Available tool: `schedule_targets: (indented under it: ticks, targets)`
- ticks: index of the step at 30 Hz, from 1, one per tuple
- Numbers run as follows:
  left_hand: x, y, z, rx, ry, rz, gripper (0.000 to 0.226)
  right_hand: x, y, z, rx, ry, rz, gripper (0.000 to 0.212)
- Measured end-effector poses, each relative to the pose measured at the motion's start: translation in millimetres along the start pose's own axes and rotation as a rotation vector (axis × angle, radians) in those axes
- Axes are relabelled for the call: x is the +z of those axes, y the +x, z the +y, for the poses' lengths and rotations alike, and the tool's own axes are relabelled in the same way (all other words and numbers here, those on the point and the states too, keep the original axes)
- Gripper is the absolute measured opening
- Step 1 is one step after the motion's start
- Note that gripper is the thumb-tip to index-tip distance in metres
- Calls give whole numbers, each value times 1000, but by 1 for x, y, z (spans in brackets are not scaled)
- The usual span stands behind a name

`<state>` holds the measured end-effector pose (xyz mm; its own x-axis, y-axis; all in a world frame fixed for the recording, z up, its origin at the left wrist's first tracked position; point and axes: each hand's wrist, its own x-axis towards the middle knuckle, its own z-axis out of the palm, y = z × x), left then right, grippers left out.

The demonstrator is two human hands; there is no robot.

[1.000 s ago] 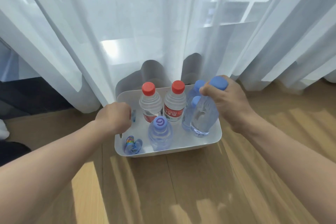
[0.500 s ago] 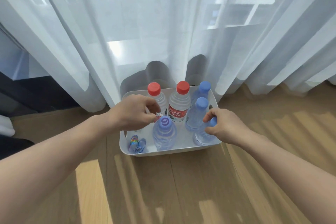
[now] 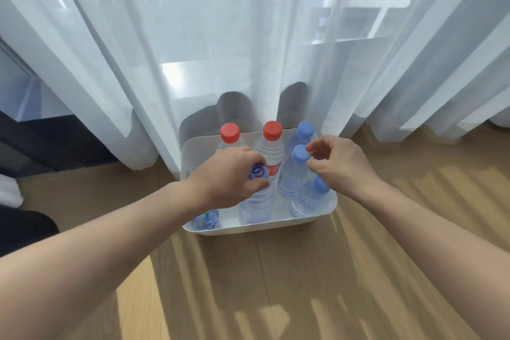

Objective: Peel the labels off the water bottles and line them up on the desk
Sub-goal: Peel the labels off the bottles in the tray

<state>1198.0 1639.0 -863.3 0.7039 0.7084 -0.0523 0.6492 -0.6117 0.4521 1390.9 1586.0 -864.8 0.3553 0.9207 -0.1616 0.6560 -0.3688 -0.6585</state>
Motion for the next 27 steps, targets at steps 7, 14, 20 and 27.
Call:
schedule_targets:
  ticks: [7,14,20,27]
  targets:
    - [25,7,25,-21,-4,-89,39,19,16,10,132,-173,-173,55]
    - [13,-2,17,-33,-13,-25,50,17,20,19,-20,-283,-38,25]
    - [-19,-4,2,-174,-280,243,22,-49,16,-4,15,763,57,26]
    - [-59,8,37,-158,-653,185,24,-93,-3,-64,-14,1278,69,42]
